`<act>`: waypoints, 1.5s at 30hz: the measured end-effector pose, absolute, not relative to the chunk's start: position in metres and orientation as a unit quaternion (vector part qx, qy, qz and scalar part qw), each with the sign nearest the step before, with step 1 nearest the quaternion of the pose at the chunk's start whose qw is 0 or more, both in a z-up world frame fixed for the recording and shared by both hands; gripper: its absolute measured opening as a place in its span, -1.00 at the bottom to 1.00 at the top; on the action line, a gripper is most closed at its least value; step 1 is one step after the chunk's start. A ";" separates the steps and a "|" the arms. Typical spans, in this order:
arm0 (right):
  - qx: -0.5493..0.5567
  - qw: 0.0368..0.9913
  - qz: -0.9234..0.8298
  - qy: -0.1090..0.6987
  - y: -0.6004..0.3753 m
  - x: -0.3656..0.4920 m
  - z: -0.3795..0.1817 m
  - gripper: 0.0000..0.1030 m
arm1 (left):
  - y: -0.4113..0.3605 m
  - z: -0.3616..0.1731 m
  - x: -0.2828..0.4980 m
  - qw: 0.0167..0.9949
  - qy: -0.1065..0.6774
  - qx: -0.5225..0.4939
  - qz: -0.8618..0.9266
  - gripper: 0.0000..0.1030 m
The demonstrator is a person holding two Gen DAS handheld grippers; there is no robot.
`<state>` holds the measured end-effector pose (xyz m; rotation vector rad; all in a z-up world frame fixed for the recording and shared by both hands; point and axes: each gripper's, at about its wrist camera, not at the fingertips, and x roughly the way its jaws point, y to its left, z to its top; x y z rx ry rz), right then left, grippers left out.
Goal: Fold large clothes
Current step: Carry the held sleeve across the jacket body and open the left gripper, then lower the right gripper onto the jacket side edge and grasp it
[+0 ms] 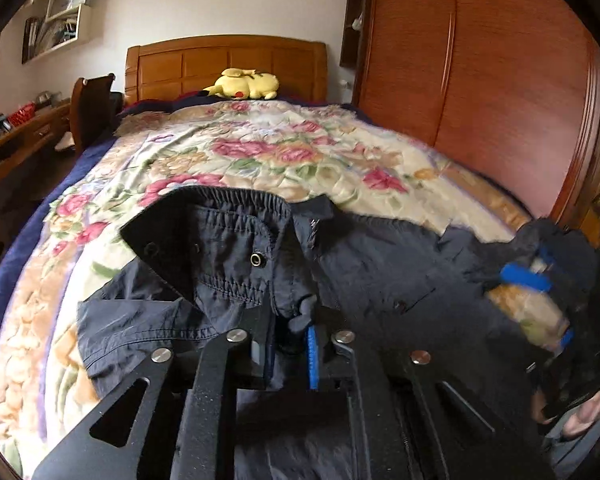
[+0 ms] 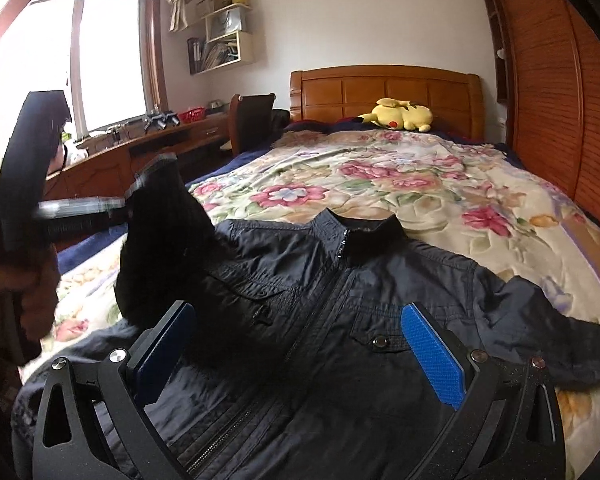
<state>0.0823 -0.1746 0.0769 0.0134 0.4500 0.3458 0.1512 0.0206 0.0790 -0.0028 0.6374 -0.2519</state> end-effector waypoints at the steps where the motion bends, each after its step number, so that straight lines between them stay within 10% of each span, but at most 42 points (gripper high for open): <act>1: 0.008 0.960 0.171 0.221 -0.176 0.082 0.077 0.99 | 0.018 0.075 0.150 0.942 0.314 0.005 -0.120 -0.64; 11: 0.020 0.956 0.180 0.230 -0.170 0.095 0.067 0.99 | 0.041 0.051 0.109 0.949 0.301 -0.002 -0.097 -0.10; 15: 0.019 0.954 0.185 0.235 -0.166 0.104 0.067 0.99 | 0.063 0.045 0.097 0.957 0.282 -0.013 -0.066 0.55; 36: -0.060 0.886 0.277 0.367 -0.093 0.166 -0.006 0.25 | 0.110 0.011 0.089 0.964 0.267 -0.021 0.003 0.56; 39: -0.069 0.882 0.282 0.372 -0.091 0.165 -0.010 0.01 | 0.110 0.010 0.087 0.964 0.265 -0.022 0.001 0.56; 43: -0.078 0.877 0.293 0.374 -0.082 0.163 -0.012 -0.81 | 0.109 0.009 0.084 0.965 0.262 -0.020 -0.001 0.56; 45: -0.089 0.875 0.296 0.372 -0.081 0.158 -0.012 -0.83 | 0.108 0.009 0.082 0.966 0.258 -0.018 -0.002 0.57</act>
